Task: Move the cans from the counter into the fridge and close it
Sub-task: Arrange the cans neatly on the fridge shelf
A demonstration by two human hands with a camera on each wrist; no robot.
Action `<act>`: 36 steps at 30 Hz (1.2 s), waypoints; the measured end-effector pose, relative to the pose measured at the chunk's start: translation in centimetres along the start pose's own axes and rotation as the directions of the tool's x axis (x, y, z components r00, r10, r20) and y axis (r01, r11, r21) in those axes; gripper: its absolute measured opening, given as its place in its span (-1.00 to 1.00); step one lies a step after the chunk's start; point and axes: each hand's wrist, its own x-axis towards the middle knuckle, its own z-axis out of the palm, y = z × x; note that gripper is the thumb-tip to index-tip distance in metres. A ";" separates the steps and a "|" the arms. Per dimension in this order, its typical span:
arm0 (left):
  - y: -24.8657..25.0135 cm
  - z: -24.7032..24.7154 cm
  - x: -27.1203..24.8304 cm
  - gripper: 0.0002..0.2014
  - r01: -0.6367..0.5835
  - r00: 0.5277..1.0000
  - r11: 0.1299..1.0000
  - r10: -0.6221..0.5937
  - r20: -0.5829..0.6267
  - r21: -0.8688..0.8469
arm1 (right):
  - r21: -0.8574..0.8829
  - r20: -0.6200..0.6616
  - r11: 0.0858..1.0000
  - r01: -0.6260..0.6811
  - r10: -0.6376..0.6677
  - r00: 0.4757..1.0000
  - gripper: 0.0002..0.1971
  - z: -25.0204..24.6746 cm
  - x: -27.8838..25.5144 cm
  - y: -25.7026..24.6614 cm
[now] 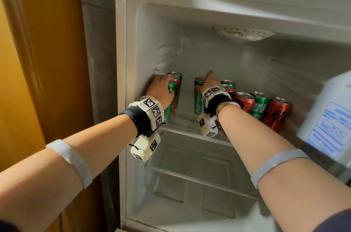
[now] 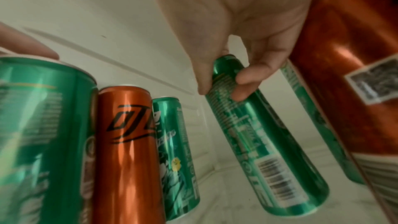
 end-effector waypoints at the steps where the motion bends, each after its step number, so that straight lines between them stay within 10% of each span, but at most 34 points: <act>1: 0.0 0.0 -0.1 -0.59 0.003 1.000 1.000 -0.003 -0.001 -0.003 | 0.034 0.006 0.999 -0.009 0.009 1.000 -0.39 0.1 -0.1 -0.2; 12: 0.4 0.0 -0.3 -0.57 0.013 0.999 0.999 -0.014 -0.039 -0.031 | -0.543 0.373 0.793 0.276 -0.066 0.925 -0.43 1.3 -2.1 -0.2; 26: 0.0 0.5 1.1 -0.56 0.039 0.998 0.997 -0.042 -0.052 -0.065 | -0.561 0.443 0.726 0.398 -0.143 0.885 -0.68 2.7 1.5 -1.3; 36: 1.0 0.1 1.7 -0.60 0.065 0.998 0.995 -0.067 -0.022 -0.079 | -0.434 0.316 0.881 0.186 -0.045 0.948 -0.49 2.2 0.8 1.1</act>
